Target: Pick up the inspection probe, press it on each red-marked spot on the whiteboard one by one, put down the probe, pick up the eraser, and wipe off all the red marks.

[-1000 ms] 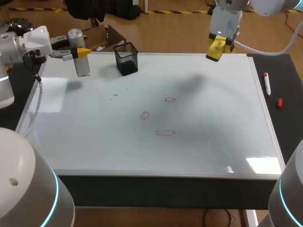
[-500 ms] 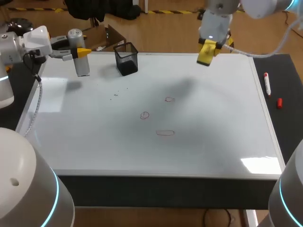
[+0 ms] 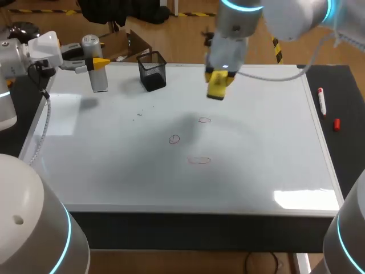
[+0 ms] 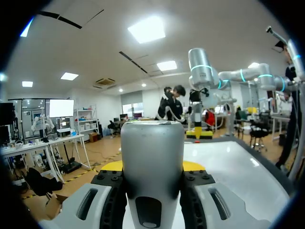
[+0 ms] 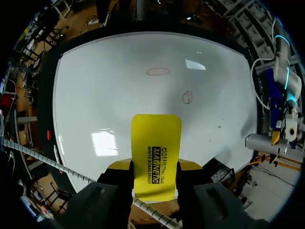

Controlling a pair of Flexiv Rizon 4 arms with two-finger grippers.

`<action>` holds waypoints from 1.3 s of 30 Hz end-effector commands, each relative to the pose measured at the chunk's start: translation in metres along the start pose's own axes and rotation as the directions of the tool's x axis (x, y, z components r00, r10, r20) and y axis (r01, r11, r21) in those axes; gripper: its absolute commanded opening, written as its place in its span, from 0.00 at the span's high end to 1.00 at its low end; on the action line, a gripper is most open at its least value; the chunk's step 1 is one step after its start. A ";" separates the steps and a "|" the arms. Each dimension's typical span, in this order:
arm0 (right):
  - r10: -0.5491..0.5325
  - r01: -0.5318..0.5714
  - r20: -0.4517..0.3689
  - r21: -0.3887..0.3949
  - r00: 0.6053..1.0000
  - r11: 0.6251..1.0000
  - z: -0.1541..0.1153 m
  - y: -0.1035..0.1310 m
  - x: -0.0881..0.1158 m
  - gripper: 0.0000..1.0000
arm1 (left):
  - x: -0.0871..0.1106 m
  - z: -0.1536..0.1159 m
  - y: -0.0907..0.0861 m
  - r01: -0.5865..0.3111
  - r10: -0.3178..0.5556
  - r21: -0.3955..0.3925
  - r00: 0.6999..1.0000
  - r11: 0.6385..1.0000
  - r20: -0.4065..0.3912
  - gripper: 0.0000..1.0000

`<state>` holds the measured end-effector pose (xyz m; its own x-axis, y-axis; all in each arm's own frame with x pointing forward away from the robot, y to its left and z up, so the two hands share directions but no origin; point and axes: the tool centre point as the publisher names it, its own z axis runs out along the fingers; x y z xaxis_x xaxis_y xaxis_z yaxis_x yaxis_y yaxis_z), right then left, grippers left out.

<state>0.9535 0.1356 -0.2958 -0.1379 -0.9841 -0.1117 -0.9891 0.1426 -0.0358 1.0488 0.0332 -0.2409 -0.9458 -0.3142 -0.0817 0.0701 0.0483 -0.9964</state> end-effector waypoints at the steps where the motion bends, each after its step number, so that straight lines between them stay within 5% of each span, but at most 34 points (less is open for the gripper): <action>1: -0.019 0.020 -0.044 0.029 0.999 0.999 0.006 0.019 -0.029 1.00 | 0.001 0.000 -0.001 -0.003 0.003 0.000 1.000 1.000 0.004 1.00; 19: -0.107 0.109 0.033 -0.073 0.994 0.991 0.064 0.080 -0.097 1.00 | 0.001 0.000 -0.001 -0.003 0.003 0.000 1.000 1.000 0.004 1.00; 39: -0.136 0.129 -0.052 -0.116 0.989 0.985 0.111 0.107 -0.113 1.00 | 0.001 0.000 -0.001 -0.003 0.003 0.000 1.000 1.000 0.004 1.00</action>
<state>0.8694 0.2677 -0.3953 -0.0047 -0.9974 -0.0712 -0.9974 -0.0004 0.0720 1.0485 0.0333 -0.2406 -0.9458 -0.3143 -0.0817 0.0698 0.0492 -0.9963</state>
